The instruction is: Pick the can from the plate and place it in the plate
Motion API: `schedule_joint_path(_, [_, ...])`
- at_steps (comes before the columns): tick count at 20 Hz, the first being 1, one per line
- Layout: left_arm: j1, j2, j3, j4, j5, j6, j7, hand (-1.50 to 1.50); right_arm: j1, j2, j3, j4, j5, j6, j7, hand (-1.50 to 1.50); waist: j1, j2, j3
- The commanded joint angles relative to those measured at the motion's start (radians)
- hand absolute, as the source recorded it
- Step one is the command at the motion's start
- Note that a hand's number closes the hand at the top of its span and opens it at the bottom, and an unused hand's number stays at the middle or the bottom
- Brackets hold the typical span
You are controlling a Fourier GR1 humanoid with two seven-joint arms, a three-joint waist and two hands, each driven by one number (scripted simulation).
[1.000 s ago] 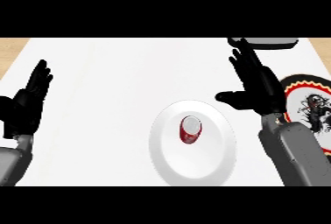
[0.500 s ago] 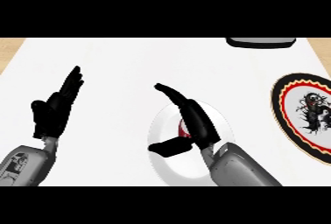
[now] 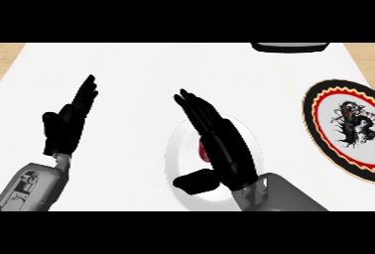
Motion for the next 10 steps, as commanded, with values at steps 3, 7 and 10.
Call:
schedule_joint_path(3, [-0.023,-0.01,0.003,0.015,-0.017,-0.001,0.021,0.0,-0.119,-0.115,-0.024,-0.148,0.008,0.302,0.32,-1.5,-0.009,-0.003,-0.001])
schedule_joint_path(7, [0.011,-0.006,0.01,0.0,-0.006,-0.026,-0.004,0.0,-0.164,-0.157,-0.051,-0.183,-0.118,0.513,0.497,-1.5,0.001,-0.002,-0.001])
schedule_joint_path(10, [-0.007,-0.023,0.014,-0.001,-0.017,-0.023,0.022,0.0,-0.256,-0.117,-0.132,-0.143,-0.202,0.619,0.561,-1.5,0.012,0.004,0.0])
